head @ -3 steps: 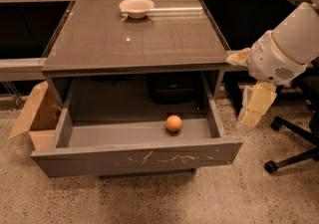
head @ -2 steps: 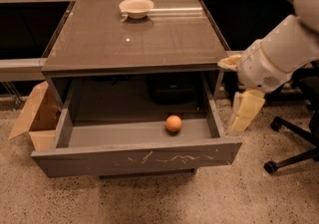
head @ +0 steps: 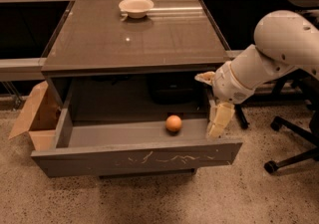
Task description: Pick orange from top drawer and place on counter
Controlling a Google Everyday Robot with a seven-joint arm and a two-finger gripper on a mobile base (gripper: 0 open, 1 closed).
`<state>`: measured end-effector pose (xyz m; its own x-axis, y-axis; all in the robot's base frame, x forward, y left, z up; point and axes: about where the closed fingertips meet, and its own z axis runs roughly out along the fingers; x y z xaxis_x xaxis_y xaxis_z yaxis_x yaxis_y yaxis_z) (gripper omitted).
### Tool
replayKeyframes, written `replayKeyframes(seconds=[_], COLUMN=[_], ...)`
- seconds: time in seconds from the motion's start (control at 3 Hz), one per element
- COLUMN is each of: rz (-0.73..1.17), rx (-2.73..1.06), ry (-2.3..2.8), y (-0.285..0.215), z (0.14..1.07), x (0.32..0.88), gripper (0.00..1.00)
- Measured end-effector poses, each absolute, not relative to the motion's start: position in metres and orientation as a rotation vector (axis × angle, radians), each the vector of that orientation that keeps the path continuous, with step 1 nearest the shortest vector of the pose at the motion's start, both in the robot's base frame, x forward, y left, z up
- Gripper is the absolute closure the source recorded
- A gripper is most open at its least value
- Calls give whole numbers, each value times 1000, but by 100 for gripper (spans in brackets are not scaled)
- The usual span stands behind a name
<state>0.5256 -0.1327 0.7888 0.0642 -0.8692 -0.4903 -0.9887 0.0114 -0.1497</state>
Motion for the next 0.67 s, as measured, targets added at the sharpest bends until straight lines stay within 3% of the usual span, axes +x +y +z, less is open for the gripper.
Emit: replayKeyframes(seconds=[0.33,0.67], rz=[411,466], rx=[-1904,-1907], ry=[1812,1797], y=[-121,-114], z=[761,737], x=[543,559], gripper=[15,16])
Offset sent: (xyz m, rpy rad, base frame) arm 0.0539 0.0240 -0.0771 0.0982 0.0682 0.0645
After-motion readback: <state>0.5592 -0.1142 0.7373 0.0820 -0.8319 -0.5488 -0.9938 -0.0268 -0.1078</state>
